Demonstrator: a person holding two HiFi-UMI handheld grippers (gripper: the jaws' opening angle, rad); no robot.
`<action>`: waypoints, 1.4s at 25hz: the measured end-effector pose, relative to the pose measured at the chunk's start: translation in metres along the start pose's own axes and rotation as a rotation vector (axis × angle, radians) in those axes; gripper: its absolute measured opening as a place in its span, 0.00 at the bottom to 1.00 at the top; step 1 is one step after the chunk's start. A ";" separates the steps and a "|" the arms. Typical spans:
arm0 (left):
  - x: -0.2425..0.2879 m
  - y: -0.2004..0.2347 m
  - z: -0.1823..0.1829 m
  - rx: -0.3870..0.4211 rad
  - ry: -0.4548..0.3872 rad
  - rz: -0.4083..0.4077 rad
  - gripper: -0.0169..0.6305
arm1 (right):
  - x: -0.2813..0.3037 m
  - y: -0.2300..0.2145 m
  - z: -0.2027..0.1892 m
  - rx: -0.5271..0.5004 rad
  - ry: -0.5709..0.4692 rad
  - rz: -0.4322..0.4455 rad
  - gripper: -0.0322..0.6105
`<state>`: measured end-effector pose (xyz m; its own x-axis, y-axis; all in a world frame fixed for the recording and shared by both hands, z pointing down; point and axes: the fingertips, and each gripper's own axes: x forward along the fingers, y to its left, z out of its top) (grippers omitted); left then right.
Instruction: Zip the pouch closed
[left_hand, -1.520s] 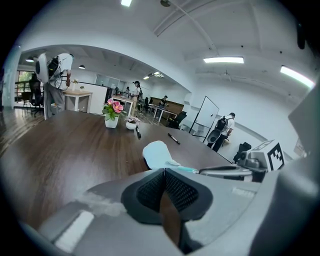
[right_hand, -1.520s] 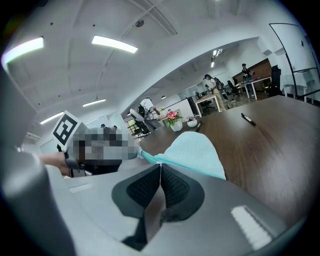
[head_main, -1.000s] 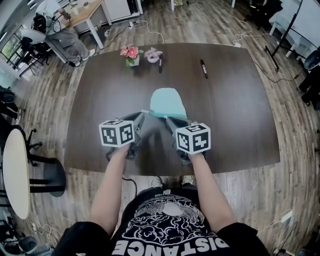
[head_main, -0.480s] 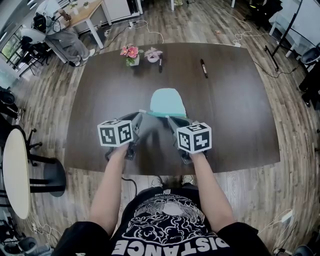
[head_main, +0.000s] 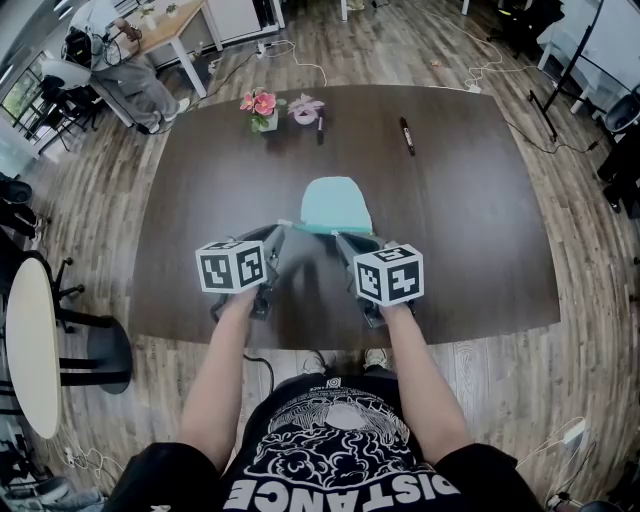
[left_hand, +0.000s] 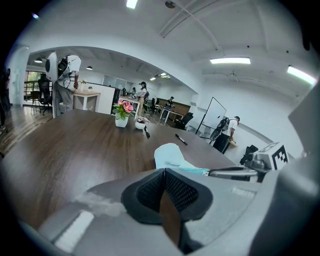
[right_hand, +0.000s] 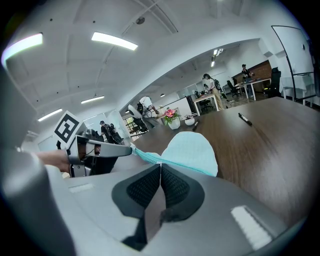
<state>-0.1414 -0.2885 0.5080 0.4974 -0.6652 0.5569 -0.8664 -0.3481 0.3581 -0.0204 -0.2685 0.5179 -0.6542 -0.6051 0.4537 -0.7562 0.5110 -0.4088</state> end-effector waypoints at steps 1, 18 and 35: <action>0.000 0.001 0.000 -0.003 -0.001 0.002 0.04 | -0.001 -0.001 0.000 0.001 0.000 -0.003 0.06; -0.008 0.014 -0.001 -0.022 -0.016 0.050 0.04 | -0.004 -0.006 -0.003 0.016 -0.003 -0.014 0.06; -0.005 0.017 -0.006 -0.026 -0.007 0.058 0.04 | -0.010 -0.018 -0.006 0.038 -0.003 -0.042 0.06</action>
<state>-0.1585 -0.2873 0.5154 0.4458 -0.6881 0.5725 -0.8923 -0.2911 0.3449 -0.0006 -0.2677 0.5258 -0.6215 -0.6278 0.4685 -0.7820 0.4612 -0.4193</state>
